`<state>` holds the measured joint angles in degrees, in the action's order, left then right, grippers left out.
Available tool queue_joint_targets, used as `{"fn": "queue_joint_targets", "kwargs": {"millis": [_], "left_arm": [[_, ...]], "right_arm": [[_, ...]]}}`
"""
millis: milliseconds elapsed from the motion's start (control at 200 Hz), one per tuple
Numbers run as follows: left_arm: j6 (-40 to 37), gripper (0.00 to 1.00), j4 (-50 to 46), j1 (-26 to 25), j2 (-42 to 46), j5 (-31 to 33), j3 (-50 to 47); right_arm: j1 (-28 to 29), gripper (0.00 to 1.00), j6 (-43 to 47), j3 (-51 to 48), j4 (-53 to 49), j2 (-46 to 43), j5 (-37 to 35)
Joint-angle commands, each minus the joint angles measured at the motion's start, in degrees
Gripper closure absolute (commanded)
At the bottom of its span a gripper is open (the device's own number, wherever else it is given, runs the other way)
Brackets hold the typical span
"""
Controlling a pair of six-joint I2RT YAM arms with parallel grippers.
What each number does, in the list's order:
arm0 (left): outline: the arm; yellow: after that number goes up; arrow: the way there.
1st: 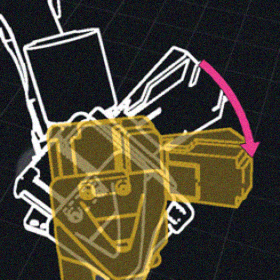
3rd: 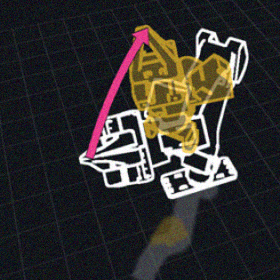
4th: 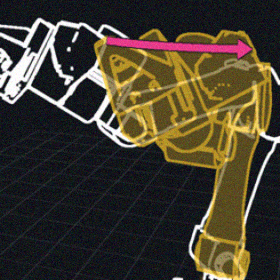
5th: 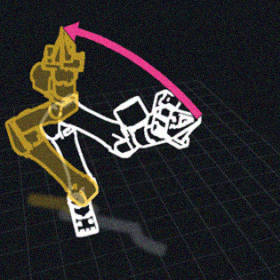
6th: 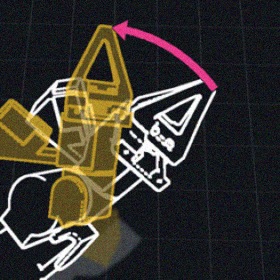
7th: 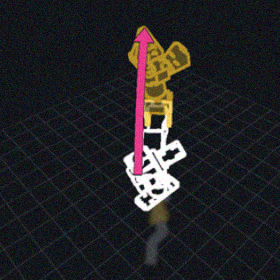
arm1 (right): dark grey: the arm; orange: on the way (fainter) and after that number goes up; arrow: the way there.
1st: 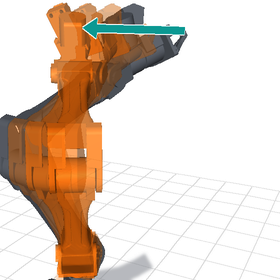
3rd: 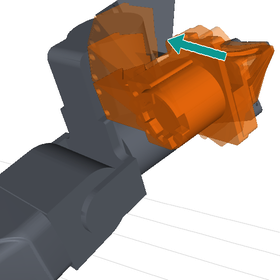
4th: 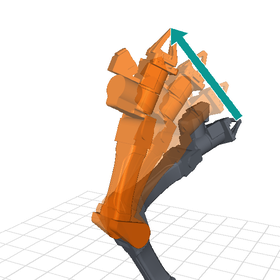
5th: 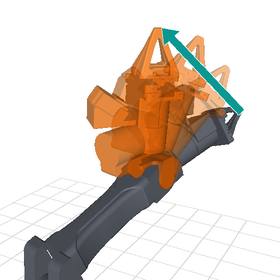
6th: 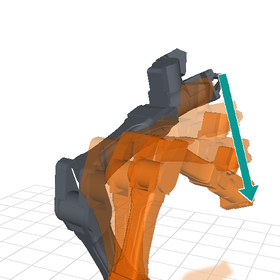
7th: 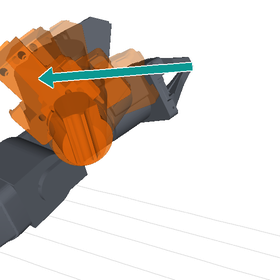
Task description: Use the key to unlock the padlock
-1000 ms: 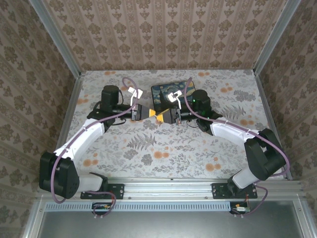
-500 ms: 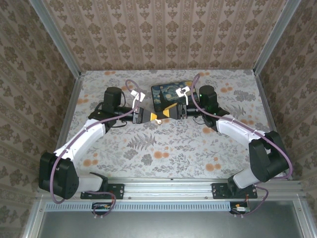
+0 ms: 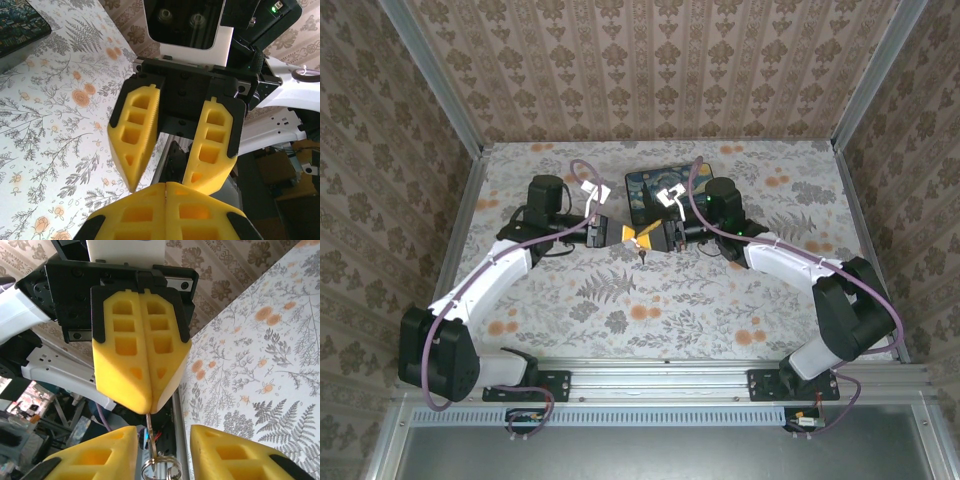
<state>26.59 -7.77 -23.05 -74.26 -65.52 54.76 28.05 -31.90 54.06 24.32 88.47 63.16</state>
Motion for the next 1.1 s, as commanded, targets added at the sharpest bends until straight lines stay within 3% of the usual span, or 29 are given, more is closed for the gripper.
{"fn": "queue_joint_targets", "kwargs": {"millis": [0,470,1005,1095], "left_arm": [[0.7,1.0,1.3,0.5,1.4,-0.2,0.6],[2.1,1.0,3.0,1.4,2.2,-0.1,-0.4],[3.6,1.0,5.1,1.5,2.1,1.0,-1.3],[2.9,0.69,3.0,2.3,1.9,4.2,-1.2]], "right_arm": [[0.4,0.71,-0.1,0.0,2.4,0.0,2.4],[1.6,0.79,-0.9,-0.4,3.6,0.5,3.6],[1.5,1.0,-3.0,-2.2,8.2,0.1,2.0],[0.9,1.0,-3.1,-2.9,7.0,0.1,0.4]]}}
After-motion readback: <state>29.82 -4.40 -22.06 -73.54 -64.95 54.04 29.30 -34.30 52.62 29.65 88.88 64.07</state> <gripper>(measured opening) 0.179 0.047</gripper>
